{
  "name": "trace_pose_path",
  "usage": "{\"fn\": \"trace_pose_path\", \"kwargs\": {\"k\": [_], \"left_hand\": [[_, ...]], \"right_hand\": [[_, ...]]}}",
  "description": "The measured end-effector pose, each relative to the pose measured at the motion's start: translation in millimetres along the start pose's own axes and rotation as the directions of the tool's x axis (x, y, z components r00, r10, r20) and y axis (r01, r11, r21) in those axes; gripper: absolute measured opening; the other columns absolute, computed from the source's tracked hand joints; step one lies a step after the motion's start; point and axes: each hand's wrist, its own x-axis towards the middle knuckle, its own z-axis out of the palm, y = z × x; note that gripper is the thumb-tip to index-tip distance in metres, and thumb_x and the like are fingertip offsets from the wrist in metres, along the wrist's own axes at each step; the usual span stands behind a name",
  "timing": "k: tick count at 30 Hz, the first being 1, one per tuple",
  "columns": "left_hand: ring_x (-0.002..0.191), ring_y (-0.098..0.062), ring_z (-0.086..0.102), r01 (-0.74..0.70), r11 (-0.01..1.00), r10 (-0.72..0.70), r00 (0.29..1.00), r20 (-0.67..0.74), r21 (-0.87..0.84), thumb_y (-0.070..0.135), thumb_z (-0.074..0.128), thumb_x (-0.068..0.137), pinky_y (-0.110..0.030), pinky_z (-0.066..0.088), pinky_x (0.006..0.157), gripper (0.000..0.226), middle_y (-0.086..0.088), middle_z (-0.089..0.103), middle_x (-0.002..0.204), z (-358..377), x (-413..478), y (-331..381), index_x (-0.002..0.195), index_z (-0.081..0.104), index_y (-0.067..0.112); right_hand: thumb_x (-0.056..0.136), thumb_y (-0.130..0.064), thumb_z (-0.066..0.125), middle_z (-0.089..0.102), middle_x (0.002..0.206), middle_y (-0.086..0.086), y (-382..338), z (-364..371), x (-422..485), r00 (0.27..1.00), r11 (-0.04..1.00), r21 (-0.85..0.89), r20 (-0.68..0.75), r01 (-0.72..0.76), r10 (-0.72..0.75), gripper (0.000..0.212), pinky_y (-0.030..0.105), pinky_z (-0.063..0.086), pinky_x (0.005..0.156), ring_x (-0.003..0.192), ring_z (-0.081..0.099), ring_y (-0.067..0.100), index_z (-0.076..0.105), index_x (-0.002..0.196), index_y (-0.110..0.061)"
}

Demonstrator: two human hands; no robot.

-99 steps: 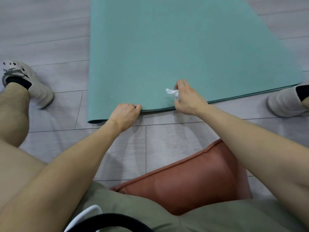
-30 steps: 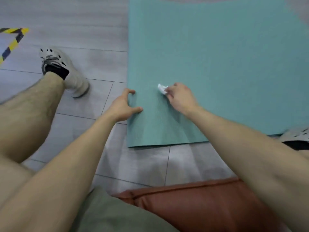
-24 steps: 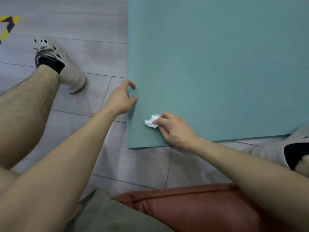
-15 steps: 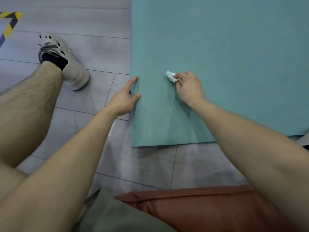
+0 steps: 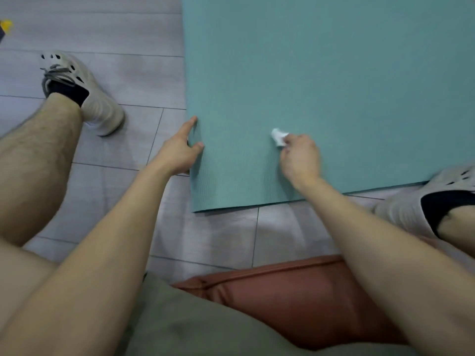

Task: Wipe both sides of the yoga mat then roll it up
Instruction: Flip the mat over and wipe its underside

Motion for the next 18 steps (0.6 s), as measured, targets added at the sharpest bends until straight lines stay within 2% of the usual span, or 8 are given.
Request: {"fn": "trace_pose_path", "kwargs": {"k": [1, 3, 5, 8, 11, 13, 16, 18], "left_hand": [[0.111, -0.033, 0.064, 0.024, 1.000, -0.023, 0.999, 0.030, -0.021, 0.031, 0.064, 0.101, -0.052, 0.065, 0.082, 0.080, -0.008, 0.059, 0.133, 0, -5, 3, 0.160, 0.018, 0.057], [0.109, -0.031, 0.065, 0.052, 0.999, -0.051, 0.993, 0.104, -0.009, 0.025, 0.074, 0.095, -0.048, 0.067, 0.073, 0.093, -0.008, 0.057, 0.133, 3, -14, 3, 0.161, 0.016, 0.057], [0.106, -0.030, 0.065, 0.051, 0.998, -0.058, 0.985, 0.162, 0.047, 0.021, 0.078, 0.092, -0.044, 0.067, 0.069, 0.101, -0.007, 0.056, 0.128, 7, -25, 1, 0.161, 0.014, 0.057], [0.109, -0.030, 0.062, 0.048, 0.998, -0.054, 0.985, 0.166, 0.042, 0.018, 0.077, 0.095, -0.041, 0.066, 0.068, 0.101, -0.005, 0.050, 0.130, 10, -33, -3, 0.162, 0.012, 0.057], [0.110, -0.031, 0.060, 0.053, 0.999, -0.054, 0.986, 0.160, 0.010, 0.016, 0.076, 0.095, -0.038, 0.065, 0.064, 0.100, -0.004, 0.048, 0.131, 8, -33, -1, 0.162, 0.013, 0.056], [0.106, -0.029, 0.061, 0.057, 0.998, -0.060, 0.987, 0.152, 0.025, 0.018, 0.077, 0.094, -0.035, 0.063, 0.061, 0.100, -0.006, 0.051, 0.129, 8, -31, -2, 0.162, 0.014, 0.056], [0.105, -0.029, 0.062, 0.063, 0.997, -0.069, 0.988, 0.136, 0.047, 0.018, 0.078, 0.093, -0.034, 0.061, 0.059, 0.101, -0.007, 0.054, 0.132, 10, -32, 3, 0.162, 0.015, 0.056], [0.110, -0.031, 0.061, 0.068, 0.996, -0.075, 0.989, 0.128, 0.056, 0.017, 0.077, 0.093, -0.036, 0.062, 0.060, 0.100, -0.006, 0.052, 0.138, 10, -36, 10, 0.162, 0.014, 0.054]], "right_hand": [[0.098, -0.015, 0.057, 0.073, 0.115, 0.018, -18, 13, -19, 0.994, 0.995, 0.079, 0.079, 0.065, -0.071, 0.031, 0.038, 0.052, 0.088, 0.104, 0.068, 0.037, 0.076, 0.122, -0.014], [0.099, -0.022, 0.059, 0.073, 0.115, 0.014, -47, 41, -62, 0.922, 0.948, 0.181, 0.242, 0.262, -0.301, 0.029, 0.040, 0.055, 0.090, 0.103, 0.068, 0.035, 0.076, 0.122, -0.017], [0.098, -0.021, 0.059, 0.066, 0.111, 0.012, -54, 52, -81, 0.868, 0.908, 0.202, 0.277, 0.366, -0.412, 0.028, 0.045, 0.055, 0.088, 0.100, 0.067, 0.039, 0.074, 0.122, -0.020], [0.098, -0.018, 0.055, 0.061, 0.107, 0.012, -28, 32, -58, 0.892, 0.931, 0.119, 0.268, 0.344, -0.364, 0.030, 0.045, 0.054, 0.087, 0.099, 0.065, 0.039, 0.073, 0.122, -0.020], [0.099, -0.015, 0.052, 0.059, 0.110, 0.015, 27, -2, -23, 0.970, 0.979, -0.045, 0.151, 0.201, -0.192, 0.032, 0.041, 0.051, 0.086, 0.099, 0.064, 0.040, 0.071, 0.124, -0.020], [0.100, -0.016, 0.052, 0.058, 0.115, 0.017, 58, -18, -15, 0.987, 0.985, -0.108, 0.099, 0.136, -0.125, 0.032, 0.041, 0.050, 0.087, 0.100, 0.063, 0.042, 0.070, 0.127, -0.020], [0.098, -0.014, 0.054, 0.056, 0.117, 0.013, 60, -21, -25, 0.978, 0.983, -0.118, 0.175, 0.138, -0.116, 0.033, 0.041, 0.052, 0.090, 0.102, 0.063, 0.041, 0.069, 0.126, -0.026], [0.096, -0.012, 0.057, 0.060, 0.120, 0.010, 40, -14, -30, 0.939, 0.968, -0.095, 0.280, 0.234, -0.200, 0.034, 0.038, 0.052, 0.092, 0.110, 0.063, 0.036, 0.070, 0.124, -0.028]]}}
